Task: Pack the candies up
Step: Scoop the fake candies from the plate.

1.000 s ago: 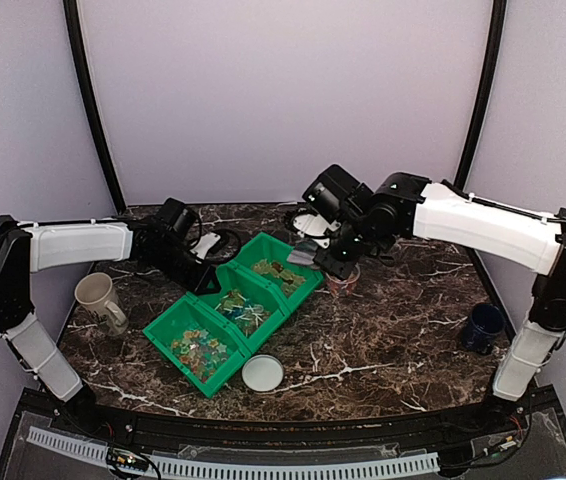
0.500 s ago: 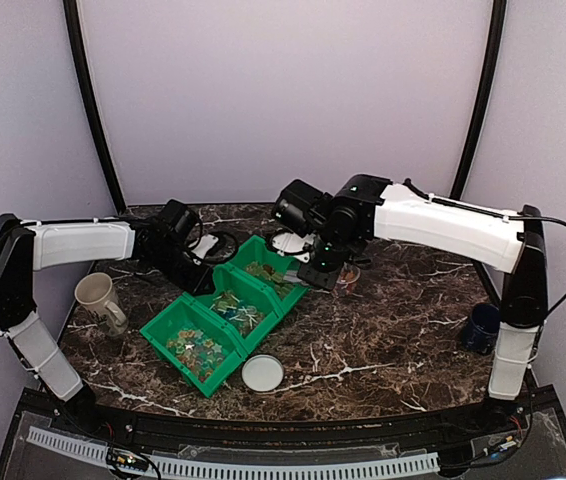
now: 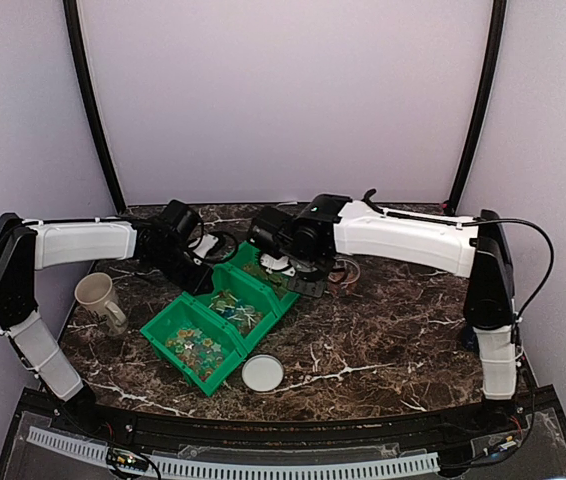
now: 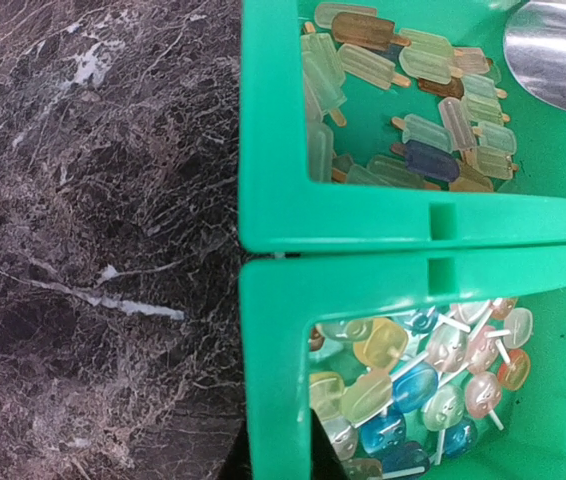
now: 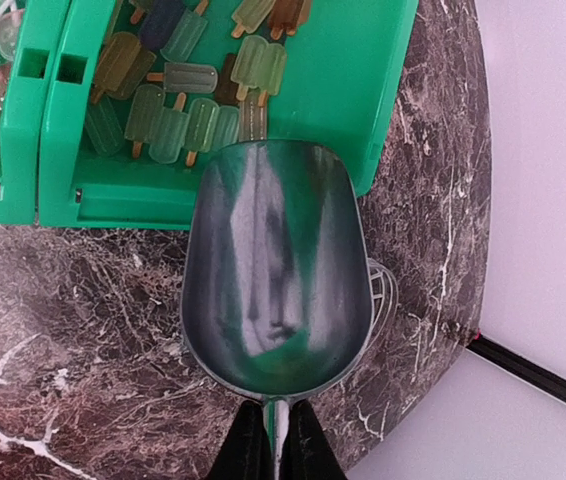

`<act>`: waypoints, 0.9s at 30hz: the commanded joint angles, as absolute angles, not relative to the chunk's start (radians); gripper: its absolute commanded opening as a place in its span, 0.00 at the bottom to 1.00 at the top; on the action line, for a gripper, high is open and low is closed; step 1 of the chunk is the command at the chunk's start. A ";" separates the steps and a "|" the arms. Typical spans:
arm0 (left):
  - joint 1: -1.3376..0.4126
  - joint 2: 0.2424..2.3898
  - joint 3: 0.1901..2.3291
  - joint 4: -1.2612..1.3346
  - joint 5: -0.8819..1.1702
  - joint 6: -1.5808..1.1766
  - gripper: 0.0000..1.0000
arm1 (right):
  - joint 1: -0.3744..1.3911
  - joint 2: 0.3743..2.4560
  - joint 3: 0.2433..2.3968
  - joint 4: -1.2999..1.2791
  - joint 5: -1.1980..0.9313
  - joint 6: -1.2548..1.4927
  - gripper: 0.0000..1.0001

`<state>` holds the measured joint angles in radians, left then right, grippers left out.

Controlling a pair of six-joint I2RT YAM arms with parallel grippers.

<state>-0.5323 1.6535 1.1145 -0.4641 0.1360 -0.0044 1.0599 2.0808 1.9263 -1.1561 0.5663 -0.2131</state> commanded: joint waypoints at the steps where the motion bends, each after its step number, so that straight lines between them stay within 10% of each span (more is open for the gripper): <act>1: -0.540 1.625 1.170 -0.434 0.184 -0.017 0.00 | 1.093 2.118 1.950 -1.141 0.725 -0.286 0.00; 13: -0.544 1.615 1.167 -0.430 0.195 -0.017 0.00 | 1.152 2.240 1.982 -1.031 0.902 -0.575 0.00; 27: -0.544 1.604 1.160 -0.421 0.196 -0.014 0.00 | 1.098 2.112 1.742 -0.697 0.605 -0.691 0.00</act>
